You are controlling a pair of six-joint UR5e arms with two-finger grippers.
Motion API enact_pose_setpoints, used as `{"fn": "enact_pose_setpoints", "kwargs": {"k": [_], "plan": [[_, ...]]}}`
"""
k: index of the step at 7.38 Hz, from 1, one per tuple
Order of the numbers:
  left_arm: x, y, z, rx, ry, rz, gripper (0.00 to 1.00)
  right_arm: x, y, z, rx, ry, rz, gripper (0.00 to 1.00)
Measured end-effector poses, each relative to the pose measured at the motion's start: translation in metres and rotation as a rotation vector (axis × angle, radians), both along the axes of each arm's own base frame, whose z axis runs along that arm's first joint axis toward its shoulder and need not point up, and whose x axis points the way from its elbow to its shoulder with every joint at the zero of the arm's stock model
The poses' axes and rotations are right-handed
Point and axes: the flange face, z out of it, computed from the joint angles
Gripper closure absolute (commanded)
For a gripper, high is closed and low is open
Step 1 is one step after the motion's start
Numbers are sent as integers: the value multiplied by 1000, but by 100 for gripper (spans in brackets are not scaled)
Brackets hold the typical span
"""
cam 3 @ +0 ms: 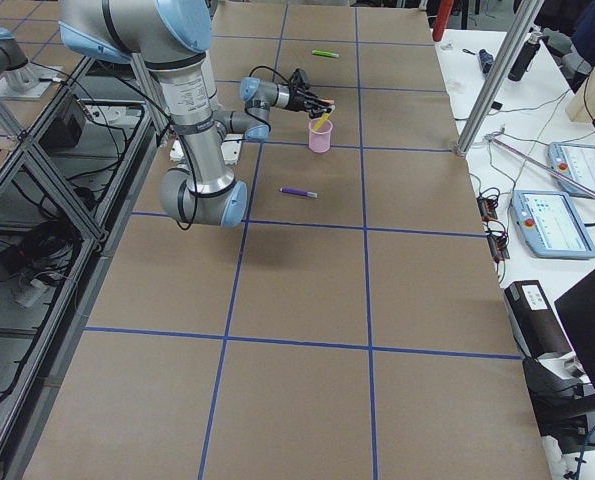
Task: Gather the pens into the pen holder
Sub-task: 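Lower the highlighter into the purple cup and open the right gripper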
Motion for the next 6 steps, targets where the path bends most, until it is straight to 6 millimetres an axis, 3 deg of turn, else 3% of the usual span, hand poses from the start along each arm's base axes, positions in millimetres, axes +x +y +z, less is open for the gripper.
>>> {"fn": "enact_pose_setpoints", "kwargs": {"k": [3, 5, 6], "plan": [[2, 0, 7, -21, 1, 2, 0, 12, -28, 7, -29, -5, 11, 1], [3, 0, 21, -126, 26, -55, 0, 36, -83, 18, -131, 47, -92, 1], [4, 1, 23, -183, 46, -99, 0, 64, -116, 18, -215, 88, -177, 1]]}}
